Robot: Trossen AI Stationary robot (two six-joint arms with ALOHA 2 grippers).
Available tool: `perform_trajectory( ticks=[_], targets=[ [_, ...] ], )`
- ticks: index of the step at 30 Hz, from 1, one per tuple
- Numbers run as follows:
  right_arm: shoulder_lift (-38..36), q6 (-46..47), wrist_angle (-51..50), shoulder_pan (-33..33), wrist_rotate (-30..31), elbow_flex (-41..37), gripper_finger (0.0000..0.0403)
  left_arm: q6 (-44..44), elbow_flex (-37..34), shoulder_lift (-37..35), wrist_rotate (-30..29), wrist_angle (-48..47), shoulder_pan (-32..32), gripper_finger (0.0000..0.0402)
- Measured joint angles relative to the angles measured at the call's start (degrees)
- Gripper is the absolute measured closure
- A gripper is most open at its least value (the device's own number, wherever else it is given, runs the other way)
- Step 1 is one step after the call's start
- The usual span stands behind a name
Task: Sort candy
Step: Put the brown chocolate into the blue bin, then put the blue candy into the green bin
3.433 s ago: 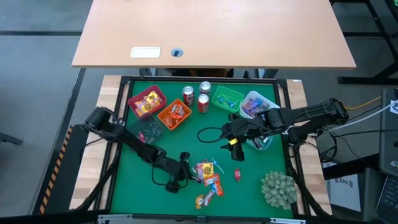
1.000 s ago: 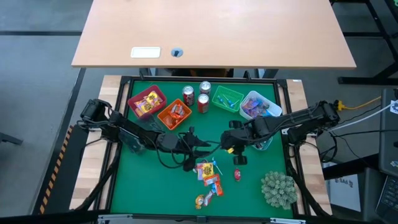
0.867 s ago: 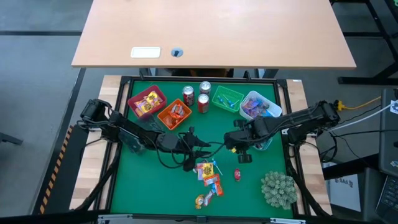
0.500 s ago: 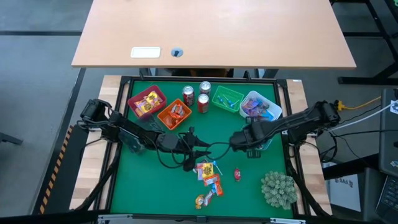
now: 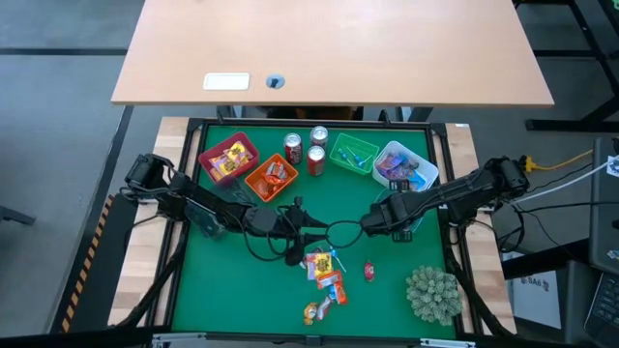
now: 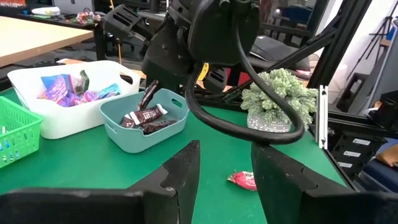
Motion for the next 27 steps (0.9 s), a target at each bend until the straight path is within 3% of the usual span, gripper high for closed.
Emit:
perform_trajectory(
  ticks=[7,13,22,27],
  targets=[
    [0.0,0.0,-0.7,0.0,0.1,0.0,0.0303,0.0,0.0,0.0,0.0,-0.2,0.0,0.0269],
    [0.1,1.0,-7.2,0.0,-0.2,1.9,0.0248,0.0,0.0,0.0,0.0,-0.2,0.0,0.0269],
    [0.2,4.2,-7.8,0.0,-10.3,12.7,0.024,-0.1,0.0,0.0,0.0,-0.2,-0.1,0.0269],
    [0.3,11.4,-0.9,0.1,-13.7,17.6,0.024,-0.1,0.0,0.0,0.0,-0.2,-0.1,0.0269]
  ],
)
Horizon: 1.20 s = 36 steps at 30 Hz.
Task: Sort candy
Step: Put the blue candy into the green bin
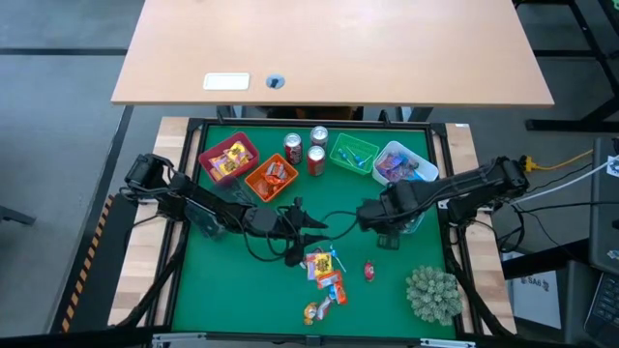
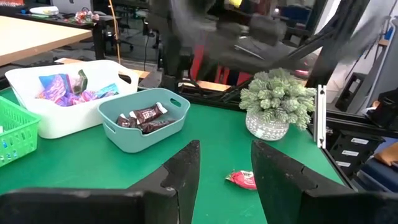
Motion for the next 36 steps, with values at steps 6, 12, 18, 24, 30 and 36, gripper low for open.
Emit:
perform_trajectory(
  ticks=[6,12,18,24,30,36],
  targets=[
    [0.5,7.9,18.8,0.8,-3.4,0.3,0.0239,0.0,0.0,0.0,0.0,0.0,0.0,0.0269],
    [4.1,8.3,28.8,4.6,-3.6,0.3,0.0239,0.0,0.0,0.0,0.0,0.0,-0.1,0.0269],
    [9.9,9.5,33.6,8.7,-0.1,0.3,0.0239,0.0,0.0,0.0,1.2,0.0,-0.2,0.0269],
    [15.3,12.6,34.8,10.2,4.8,0.3,0.0239,0.1,0.0,0.0,1.2,0.0,-1.2,0.0269],
    [19.4,13.1,35.4,10.2,5.1,0.3,0.0239,3.5,0.0,-1.9,1.1,-4.3,-2.2,0.0269],
    [22.0,12.9,35.4,10.1,5.2,0.3,0.0239,4.3,0.0,-8.9,0.7,-17.9,-3.5,0.0269]
  ],
)
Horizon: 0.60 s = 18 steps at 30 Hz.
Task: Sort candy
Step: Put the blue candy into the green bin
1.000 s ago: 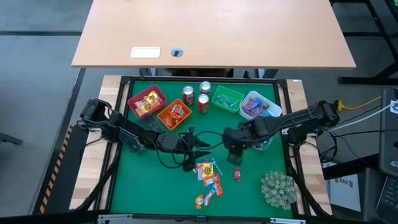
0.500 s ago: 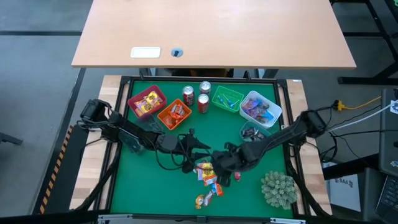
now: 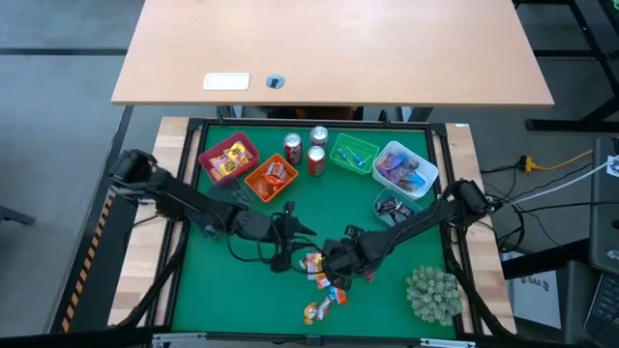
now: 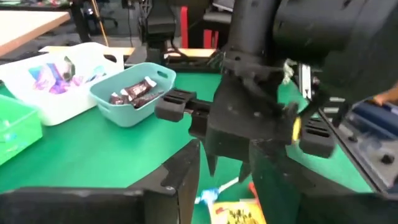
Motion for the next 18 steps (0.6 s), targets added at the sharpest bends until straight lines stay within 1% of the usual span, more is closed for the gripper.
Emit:
perform_trajectory(
  ticks=[5,9,12,18],
  targets=[
    [2.1,0.0,0.9,0.0,0.5,0.1,0.0239,0.0,0.0,-6.4,0.0,-9.3,-1.9,0.0269],
    [3.6,0.2,1.5,-0.1,2.5,0.2,0.0239,0.0,0.0,-9.4,-0.1,-12.6,-3.7,0.0269],
    [4.2,0.2,1.4,-0.1,3.4,0.2,0.0239,0.0,0.0,-9.9,-0.4,-14.4,-5.0,0.0269],
    [4.2,0.0,1.4,-0.1,3.2,0.2,0.0239,-1.1,0.0,-9.9,-0.5,-17.9,-6.4,0.0269]
  ],
)
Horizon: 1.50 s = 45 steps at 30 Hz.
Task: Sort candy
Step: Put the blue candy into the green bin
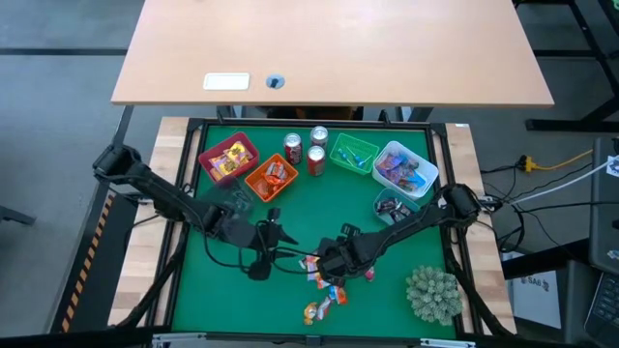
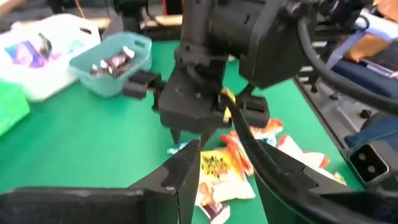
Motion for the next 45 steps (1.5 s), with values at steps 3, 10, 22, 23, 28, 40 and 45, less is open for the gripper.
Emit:
perform_trajectory(
  ticks=[3,10,22,23,28,40,45],
  targets=[
    [-0.3,-0.1,0.0,0.0,-0.7,-0.1,0.024,-2.3,0.0,0.1,-1.3,-2.0,0.0,0.0269],
    [-0.6,-0.1,0.1,0.1,-1.1,-0.2,0.024,-3.7,0.0,0.1,-2.1,-6.9,0.2,0.0269],
    [-0.6,0.3,-1.5,0.2,-1.2,-0.3,0.024,-6.5,0.0,0.2,1.2,-21.8,-0.3,0.0269],
    [-0.6,0.8,-1.4,0.2,-1.2,-0.3,0.024,-6.5,0.0,0.2,1.2,-22.5,-0.5,0.0269],
    [-0.6,1.3,-0.6,0.2,-0.2,-0.3,0.024,-6.5,0.0,0.3,1.2,-23.2,-1.3,0.0269],
    [-0.6,3.2,2.1,0.2,0.6,-3.4,0.0265,-6.5,0.0,0.3,1.1,-23.2,-2.4,0.0269],
    [-0.7,2.7,2.7,0.2,0.5,-3.6,0.0325,-6.6,0.0,0.3,1.1,-22.9,-2.4,0.0269]
  ],
)
